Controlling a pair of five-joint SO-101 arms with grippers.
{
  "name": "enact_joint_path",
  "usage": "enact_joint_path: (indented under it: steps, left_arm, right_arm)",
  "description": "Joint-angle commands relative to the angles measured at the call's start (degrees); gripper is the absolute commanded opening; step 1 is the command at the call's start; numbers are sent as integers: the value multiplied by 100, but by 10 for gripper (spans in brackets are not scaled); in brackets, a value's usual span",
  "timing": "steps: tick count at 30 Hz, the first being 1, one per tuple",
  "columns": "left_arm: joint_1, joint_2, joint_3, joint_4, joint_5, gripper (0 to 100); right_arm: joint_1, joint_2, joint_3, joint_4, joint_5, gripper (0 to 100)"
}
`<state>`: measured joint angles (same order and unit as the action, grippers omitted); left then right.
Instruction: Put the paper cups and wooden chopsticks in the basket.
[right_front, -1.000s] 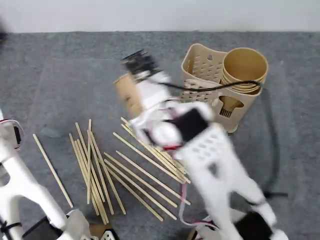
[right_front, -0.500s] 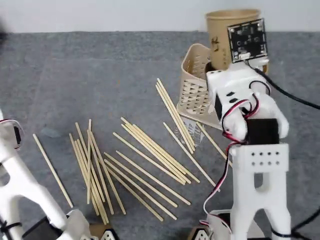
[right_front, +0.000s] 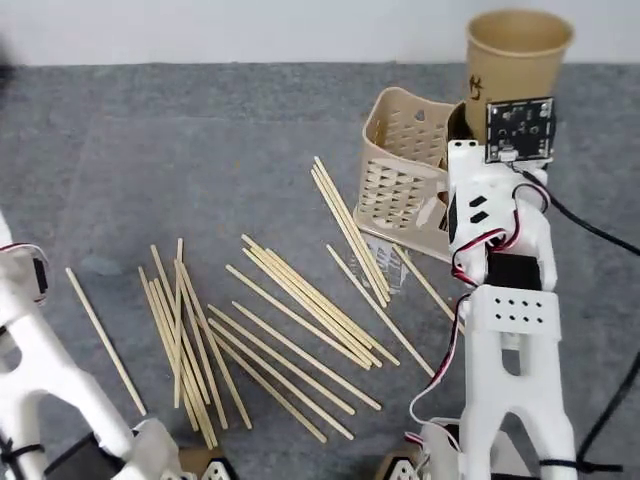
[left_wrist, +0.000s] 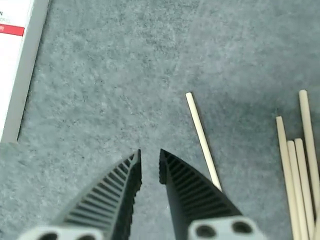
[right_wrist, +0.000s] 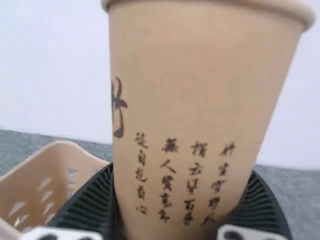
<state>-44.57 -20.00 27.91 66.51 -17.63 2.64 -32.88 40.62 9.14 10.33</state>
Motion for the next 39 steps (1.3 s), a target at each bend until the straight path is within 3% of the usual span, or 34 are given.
enact_joint_path:
  steps: [1, 6, 18, 26, 31, 39]
  left_arm:
    - [97, -167, 40, -202, 53, 70]
    - [105, -167, 171, -404, 53, 70]
    - [105, -158, 171, -422, 53, 70]
    - [105, -158, 171, -422, 53, 70]
    - [105, -158, 171, -422, 53, 70]
    - [105, -158, 171, -404, 53, 70]
  right_arm:
    - [57, -163, -35, -119, -105, 240]
    - [66, 136, -53, 84, -343, 399]
    - [-40, 453, -62, 127, -378, 400]
    - [22, 338, -53, 154, -378, 335]
    - [189, -444, -255, 1051, -378, 333]
    - [303, -1332, -1371, 3468, -378, 332]
